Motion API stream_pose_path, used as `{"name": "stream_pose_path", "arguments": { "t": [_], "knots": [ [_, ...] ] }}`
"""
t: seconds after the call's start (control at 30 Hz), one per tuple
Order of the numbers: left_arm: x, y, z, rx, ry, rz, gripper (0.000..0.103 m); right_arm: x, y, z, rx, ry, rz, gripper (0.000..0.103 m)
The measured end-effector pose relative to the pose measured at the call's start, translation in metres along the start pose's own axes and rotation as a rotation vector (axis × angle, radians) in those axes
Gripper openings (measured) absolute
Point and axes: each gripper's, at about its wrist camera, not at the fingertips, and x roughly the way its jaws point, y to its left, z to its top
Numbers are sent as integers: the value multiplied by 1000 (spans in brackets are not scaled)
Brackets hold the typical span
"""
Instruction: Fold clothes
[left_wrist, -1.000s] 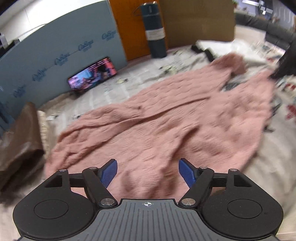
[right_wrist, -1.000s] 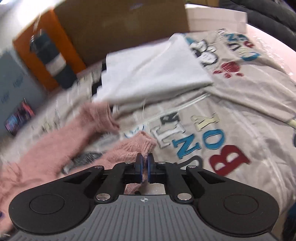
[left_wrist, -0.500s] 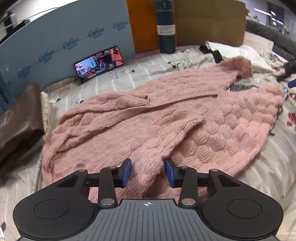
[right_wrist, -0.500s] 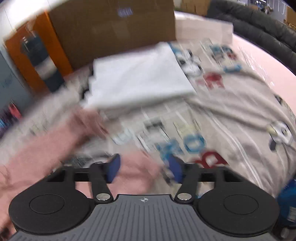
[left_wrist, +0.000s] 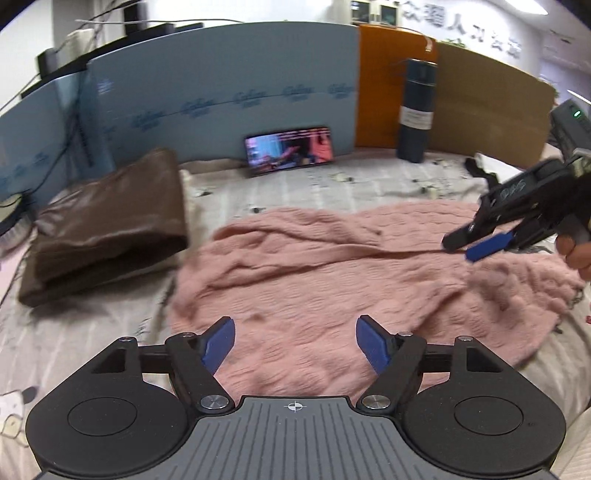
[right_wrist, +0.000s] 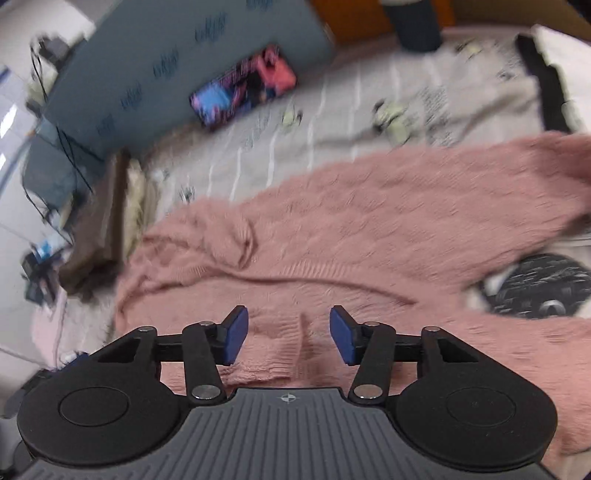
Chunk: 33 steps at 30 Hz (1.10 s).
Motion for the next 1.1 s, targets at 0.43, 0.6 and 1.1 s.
{"name": "stream_pose_path", "arguments": {
  "t": [0.43, 0.6, 1.1],
  "knots": [
    [7, 2, 4, 24, -27, 1, 74, -38, 32, -13, -9, 110, 270, 7],
    [21, 2, -6, 62, 70, 40, 75, -32, 33, -17, -55, 101, 193, 7],
    [24, -48, 7, 172, 45, -51, 75, -42, -12, -17, -142, -114, -131, 51]
  ]
}}
